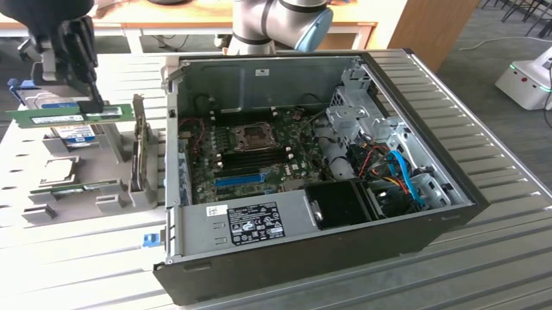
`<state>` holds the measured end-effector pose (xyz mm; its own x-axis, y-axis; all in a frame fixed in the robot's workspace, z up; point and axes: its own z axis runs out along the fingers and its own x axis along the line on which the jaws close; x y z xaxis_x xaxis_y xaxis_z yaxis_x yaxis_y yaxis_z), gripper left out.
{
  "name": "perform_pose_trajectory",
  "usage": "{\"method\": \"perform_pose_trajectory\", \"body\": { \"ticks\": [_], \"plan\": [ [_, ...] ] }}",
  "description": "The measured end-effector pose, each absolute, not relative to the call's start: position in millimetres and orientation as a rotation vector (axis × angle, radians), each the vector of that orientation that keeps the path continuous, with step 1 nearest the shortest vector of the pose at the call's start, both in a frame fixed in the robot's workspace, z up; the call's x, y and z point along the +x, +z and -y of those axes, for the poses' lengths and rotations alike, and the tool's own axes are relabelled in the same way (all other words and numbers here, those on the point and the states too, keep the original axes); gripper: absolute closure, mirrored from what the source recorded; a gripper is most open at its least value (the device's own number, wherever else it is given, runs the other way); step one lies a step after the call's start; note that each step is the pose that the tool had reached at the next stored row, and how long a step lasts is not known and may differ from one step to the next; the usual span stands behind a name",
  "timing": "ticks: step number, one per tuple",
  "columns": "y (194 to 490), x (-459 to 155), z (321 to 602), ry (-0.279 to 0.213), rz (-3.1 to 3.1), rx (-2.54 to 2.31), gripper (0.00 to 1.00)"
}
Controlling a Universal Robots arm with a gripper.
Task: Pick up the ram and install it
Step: 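Pick up the ram and move it above insertion slot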
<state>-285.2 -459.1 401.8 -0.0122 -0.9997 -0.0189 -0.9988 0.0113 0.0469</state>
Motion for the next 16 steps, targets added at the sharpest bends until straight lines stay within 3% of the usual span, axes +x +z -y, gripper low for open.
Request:
{"method": "perform_pose_trajectory", "body": {
  "ticks": [16],
  "plan": [
    [401.8,-237.6,459.1,-0.076,2.218,2.192,0.88]
  ]
}}
